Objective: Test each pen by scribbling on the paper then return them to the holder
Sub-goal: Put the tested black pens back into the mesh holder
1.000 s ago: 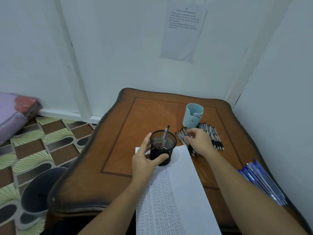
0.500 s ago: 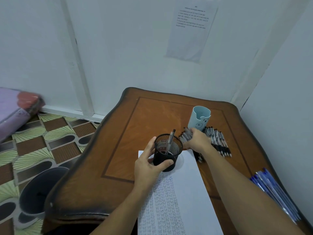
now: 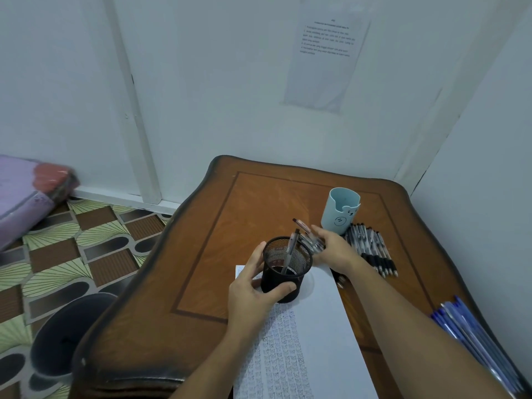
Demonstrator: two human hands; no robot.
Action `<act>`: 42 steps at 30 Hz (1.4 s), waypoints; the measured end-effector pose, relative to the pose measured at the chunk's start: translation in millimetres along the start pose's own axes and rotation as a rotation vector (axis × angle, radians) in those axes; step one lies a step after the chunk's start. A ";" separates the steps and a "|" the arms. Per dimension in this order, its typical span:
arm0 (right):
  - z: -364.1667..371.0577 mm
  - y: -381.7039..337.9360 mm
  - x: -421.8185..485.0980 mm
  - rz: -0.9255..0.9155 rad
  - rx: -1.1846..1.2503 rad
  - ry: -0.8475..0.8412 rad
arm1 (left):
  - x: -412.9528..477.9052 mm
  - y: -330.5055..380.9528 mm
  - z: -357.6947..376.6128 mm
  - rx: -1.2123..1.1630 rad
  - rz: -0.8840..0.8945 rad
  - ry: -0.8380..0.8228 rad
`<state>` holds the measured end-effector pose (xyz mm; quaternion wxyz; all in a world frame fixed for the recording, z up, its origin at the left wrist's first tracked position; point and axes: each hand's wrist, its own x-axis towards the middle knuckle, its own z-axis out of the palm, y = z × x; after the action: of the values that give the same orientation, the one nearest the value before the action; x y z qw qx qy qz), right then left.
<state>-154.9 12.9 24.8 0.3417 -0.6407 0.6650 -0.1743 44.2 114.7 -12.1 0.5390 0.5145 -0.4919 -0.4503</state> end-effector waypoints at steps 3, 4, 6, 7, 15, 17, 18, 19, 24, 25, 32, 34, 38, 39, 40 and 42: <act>-2.2 0.5 5.5 -0.006 0.038 -0.038 | 0.4 -0.6 0.6 -0.009 -0.002 0.006; -3.1 0.2 6.4 -0.015 0.040 -0.044 | 0.4 0.0 1.0 -0.014 -0.001 0.008; -4.8 0.2 9.6 -0.032 0.042 -0.053 | 0.6 1.3 1.7 -0.022 -0.001 0.004; -5.0 0.0 11.9 -0.039 0.038 -0.054 | 0.8 1.5 2.0 -0.030 -0.002 0.002; -4.5 -13.5 21.1 -0.101 -0.140 -0.120 | 0.6 1.9 1.5 -0.054 -0.013 -0.003; -3.1 -15.7 22.7 -0.109 -0.165 -0.131 | 1.0 1.2 1.4 -0.049 -0.013 -0.001; -2.5 -16.1 22.9 -0.115 -0.167 -0.131 | 1.0 0.8 1.2 -0.045 -0.011 0.000; -2.3 -15.8 22.9 -0.122 -0.158 -0.129 | 1.1 0.4 1.1 -0.042 -0.010 0.001; -2.7 -10.5 25.1 -0.147 -0.113 -0.102 | 2.0 -0.6 0.6 -0.035 -0.012 0.000; -3.0 -9.2 27.1 -0.144 -0.109 -0.101 | 1.8 -0.5 0.6 -0.030 -0.013 0.001; -9.3 -8.6 25.1 -0.130 0.138 -0.149 | -0.1 5.0 -0.2 -0.029 -0.014 -0.002; -11.8 -11.7 23.6 -0.143 0.229 -0.143 | -0.7 5.4 -0.6 -0.020 -0.008 -0.004; -25.8 -25.9 17.4 -0.161 0.424 -0.078 | 0.1 3.3 -0.7 -0.011 -0.002 0.002; -31.6 -31.6 14.9 -0.178 0.443 -0.050 | 0.5 2.4 -0.6 -0.012 -0.005 0.004; -38.0 -37.4 12.8 -0.203 0.457 -0.015 | 0.5 2.1 -0.3 -0.016 -0.008 0.005; -51.5 -48.8 9.8 -0.261 0.511 0.059 | 0.5 2.3 0.3 -0.026 -0.012 0.006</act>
<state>-153.5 -13.0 91.6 0.4473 -0.6088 0.5212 -0.3972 43.8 114.3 -9.8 0.5442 0.5118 -0.4815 -0.4584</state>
